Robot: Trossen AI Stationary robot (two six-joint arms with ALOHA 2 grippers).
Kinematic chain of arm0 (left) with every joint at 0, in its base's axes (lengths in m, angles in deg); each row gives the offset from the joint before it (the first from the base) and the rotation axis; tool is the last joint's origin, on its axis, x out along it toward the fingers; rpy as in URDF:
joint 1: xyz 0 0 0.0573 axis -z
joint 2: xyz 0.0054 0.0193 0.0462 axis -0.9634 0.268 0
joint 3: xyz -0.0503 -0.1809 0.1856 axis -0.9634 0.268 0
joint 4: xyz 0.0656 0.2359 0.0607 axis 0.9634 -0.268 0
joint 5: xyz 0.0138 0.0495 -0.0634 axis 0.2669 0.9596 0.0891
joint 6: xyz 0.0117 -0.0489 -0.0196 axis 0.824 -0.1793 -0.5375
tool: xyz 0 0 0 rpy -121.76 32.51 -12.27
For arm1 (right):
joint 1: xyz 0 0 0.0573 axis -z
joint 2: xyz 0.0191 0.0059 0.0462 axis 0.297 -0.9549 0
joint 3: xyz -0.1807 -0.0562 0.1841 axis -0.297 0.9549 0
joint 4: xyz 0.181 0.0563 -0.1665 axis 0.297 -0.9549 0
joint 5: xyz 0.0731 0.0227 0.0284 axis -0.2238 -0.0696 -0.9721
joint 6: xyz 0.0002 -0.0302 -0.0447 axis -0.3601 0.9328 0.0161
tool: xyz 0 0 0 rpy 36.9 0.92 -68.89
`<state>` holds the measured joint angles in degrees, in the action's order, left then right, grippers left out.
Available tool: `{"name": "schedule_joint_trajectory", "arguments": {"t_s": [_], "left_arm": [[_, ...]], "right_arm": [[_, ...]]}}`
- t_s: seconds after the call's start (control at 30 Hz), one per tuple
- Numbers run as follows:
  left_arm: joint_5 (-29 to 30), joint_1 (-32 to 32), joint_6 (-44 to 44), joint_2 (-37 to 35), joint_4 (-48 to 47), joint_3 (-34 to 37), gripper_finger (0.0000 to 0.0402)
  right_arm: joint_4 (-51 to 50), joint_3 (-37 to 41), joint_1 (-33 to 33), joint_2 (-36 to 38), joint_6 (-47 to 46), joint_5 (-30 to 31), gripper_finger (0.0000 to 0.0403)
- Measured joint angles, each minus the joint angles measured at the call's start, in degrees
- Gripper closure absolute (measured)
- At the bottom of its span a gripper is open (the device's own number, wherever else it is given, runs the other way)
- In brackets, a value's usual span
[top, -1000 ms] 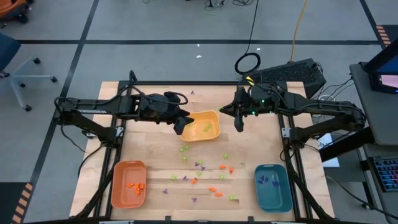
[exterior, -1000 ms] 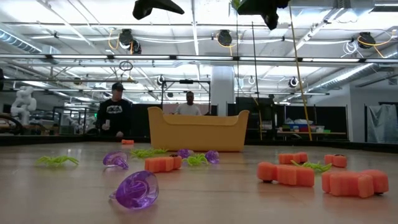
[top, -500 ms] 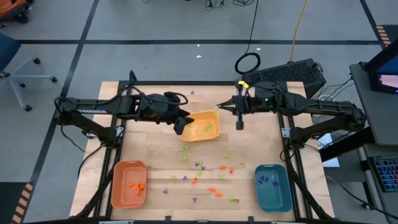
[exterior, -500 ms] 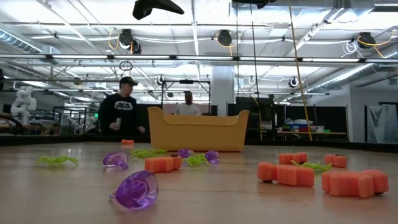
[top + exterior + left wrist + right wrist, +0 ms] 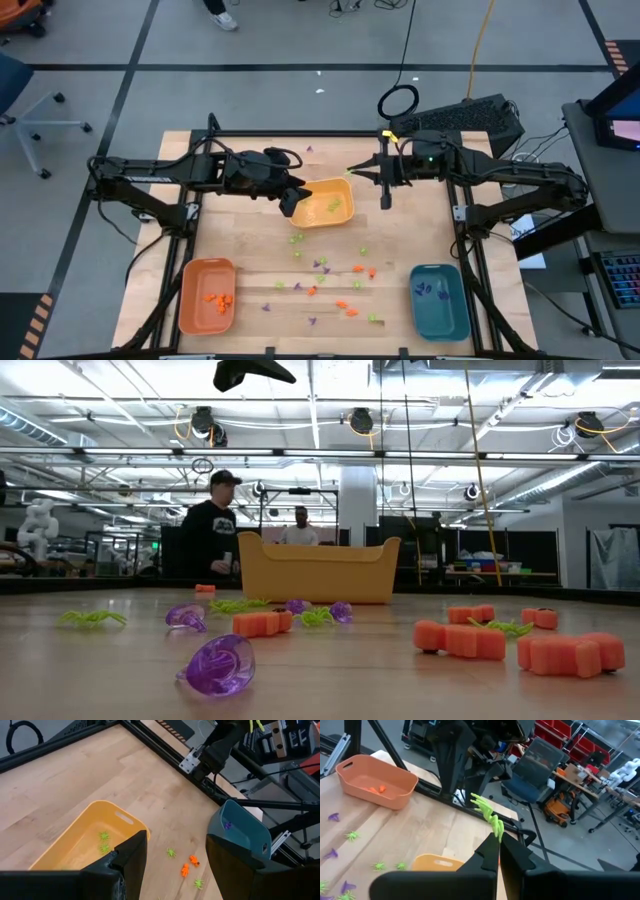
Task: Sort Halloween decoration
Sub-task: Put the green spider toy into the yellow bin
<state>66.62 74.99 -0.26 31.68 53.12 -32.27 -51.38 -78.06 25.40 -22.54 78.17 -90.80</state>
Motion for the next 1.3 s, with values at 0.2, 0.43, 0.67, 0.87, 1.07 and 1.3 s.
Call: {"name": "schedule_joint_trajectory", "arguments": {"t_s": [0.2,0.43,0.67,0.87,1.07,1.3], "left_arm": [[0.0,0.0,0.9,0.0,0.0,0.0,0.0194],[0.0,0.0,1.1,0.0,-0.1,0.0,0.0194],[0.0,0.0,1.1,0.0,0.0,0.0,0.0194],[0.0,0.0,1.1,0.0,0.0,0.0,0.0194],[0.0,0.0,1.1,0.0,-0.1,0.0,0.0194],[0.0,0.0,2.4,0.0,-0.2,0.0,0.0194]], "right_arm": [[-0.2,0.0,0.0,0.0,-0.2,0.0,0.0403],[-0.2,0.0,0.0,0.0,-7.6,0.0,0.0403],[-0.2,0.0,0.0,0.0,-15.2,0.0,0.0403],[-3.1,0.0,0.0,0.0,-23.7,0.0,0.0403],[-8.3,0.0,0.0,-0.1,-33.8,0.0,0.0403],[-9.6,0.0,0.0,-5.3,-50.2,0.0,0.0403]]}}
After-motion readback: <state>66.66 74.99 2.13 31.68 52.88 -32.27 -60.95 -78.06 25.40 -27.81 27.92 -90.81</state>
